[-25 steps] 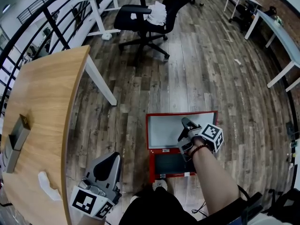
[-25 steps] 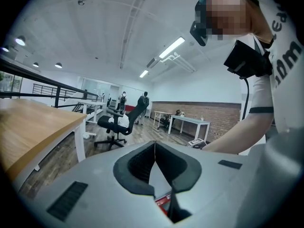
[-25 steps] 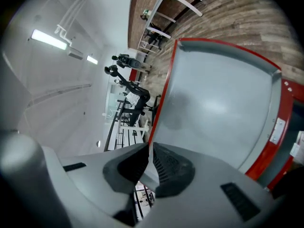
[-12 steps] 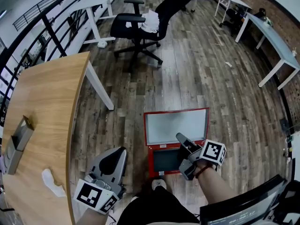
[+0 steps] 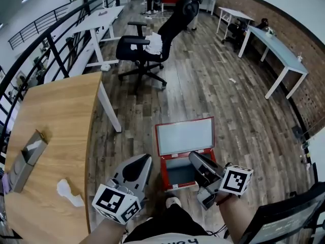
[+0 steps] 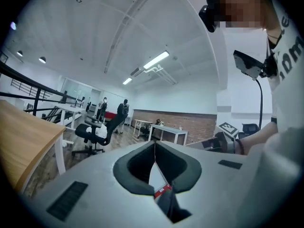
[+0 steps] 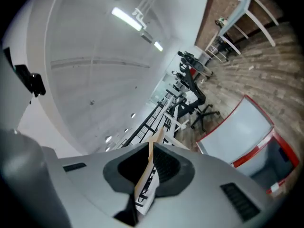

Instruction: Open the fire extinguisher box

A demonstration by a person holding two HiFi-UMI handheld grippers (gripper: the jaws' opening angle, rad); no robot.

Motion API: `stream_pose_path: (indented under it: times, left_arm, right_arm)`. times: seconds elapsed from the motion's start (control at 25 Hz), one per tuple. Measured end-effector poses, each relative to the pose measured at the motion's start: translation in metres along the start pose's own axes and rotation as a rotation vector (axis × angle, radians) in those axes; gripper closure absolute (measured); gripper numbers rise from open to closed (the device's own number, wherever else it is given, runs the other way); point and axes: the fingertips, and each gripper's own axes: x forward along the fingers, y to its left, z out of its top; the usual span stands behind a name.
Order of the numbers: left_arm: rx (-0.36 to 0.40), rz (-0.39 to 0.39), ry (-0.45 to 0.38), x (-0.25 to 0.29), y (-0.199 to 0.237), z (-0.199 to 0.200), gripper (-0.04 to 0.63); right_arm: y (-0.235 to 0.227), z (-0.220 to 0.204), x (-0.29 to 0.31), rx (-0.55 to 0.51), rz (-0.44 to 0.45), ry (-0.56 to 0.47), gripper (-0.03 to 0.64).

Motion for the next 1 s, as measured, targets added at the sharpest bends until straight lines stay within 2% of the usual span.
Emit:
stream_pose_path:
  times: [0.2, 0.44, 0.6, 0.72, 0.84, 1.0]
  left_arm:
    - [0.053, -0.082, -0.005, -0.038, -0.027, 0.016, 0.589]
    - [0.056, -0.127, 0.0, -0.076, -0.053, 0.023, 0.589]
    - [0.05, -0.147, 0.001, -0.088, -0.07, 0.022, 0.589]
    - [0.048, -0.156, 0.005, -0.087, -0.068, 0.016, 0.589]
    - [0.045, -0.149, 0.016, -0.087, -0.07, 0.008, 0.589]
    - [0.019, -0.157, 0.022, -0.087, -0.08, 0.003, 0.589]
  right_arm:
    - [0.061, -0.025, -0.015, -0.235, -0.028, 0.004, 0.584]
    - [0.116, -0.048, -0.04, -0.423, -0.039, -0.042, 0.584]
    - [0.138, -0.051, -0.056, -0.544, -0.039, -0.051, 0.584]
    - [0.135, -0.054, -0.059, -0.641, -0.07, -0.015, 0.584]
    - [0.123, -0.061, -0.07, -0.679, -0.092, 0.018, 0.584]
    - [0.11, -0.068, -0.084, -0.636, -0.064, 0.043, 0.584]
